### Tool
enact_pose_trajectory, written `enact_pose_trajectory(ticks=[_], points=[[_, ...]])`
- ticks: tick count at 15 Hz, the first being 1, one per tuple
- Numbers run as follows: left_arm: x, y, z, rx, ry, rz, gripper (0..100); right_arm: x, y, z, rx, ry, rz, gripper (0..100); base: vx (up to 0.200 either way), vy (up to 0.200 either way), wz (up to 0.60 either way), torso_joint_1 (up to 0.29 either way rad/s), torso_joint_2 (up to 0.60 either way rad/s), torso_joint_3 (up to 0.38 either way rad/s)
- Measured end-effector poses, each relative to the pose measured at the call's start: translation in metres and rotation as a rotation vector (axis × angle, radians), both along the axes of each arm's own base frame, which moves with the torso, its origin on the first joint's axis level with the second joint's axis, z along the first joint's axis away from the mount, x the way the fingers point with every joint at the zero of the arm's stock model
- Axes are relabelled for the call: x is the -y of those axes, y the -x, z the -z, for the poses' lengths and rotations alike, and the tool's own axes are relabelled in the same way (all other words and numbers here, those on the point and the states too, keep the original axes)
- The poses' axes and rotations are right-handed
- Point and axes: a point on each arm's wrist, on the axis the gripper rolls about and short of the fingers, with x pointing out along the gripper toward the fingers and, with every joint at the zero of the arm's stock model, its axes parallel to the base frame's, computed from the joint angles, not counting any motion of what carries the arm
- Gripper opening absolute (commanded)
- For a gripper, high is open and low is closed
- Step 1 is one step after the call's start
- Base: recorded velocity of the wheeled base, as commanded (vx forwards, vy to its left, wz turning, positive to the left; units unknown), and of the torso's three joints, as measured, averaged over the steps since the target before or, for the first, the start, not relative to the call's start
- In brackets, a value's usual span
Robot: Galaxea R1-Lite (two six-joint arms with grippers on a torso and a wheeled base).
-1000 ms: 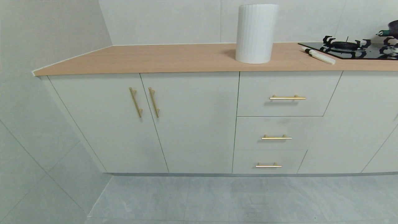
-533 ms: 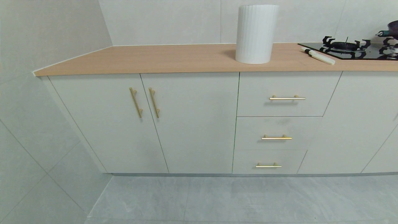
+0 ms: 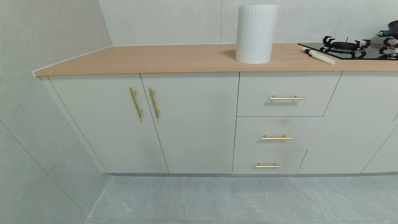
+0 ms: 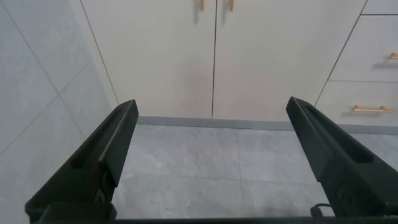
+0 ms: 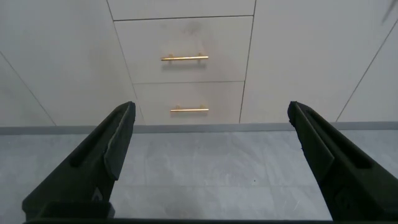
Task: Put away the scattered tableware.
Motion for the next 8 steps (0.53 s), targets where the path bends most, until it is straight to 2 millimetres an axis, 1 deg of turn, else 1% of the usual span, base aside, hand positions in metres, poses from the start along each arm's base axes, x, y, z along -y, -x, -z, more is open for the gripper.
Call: enact_pose_trajectory(ticks=[7, 8], points=[[0.0, 0.0, 0.0, 0.0, 0.0, 0.0, 100, 0.0, -0.0003, 0.0015, -0.006, -0.001, -0.001, 100, 0.0, 0.0, 0.0, 0.0, 0.0, 0.0], [0.0, 0.0, 0.0, 0.0, 0.0, 0.0, 100, 0.0, -0.0003, 0.0015, -0.006, -0.001, -0.001, 100, 0.2, 0.0, 0.0, 0.007, 0.0, -0.002]])
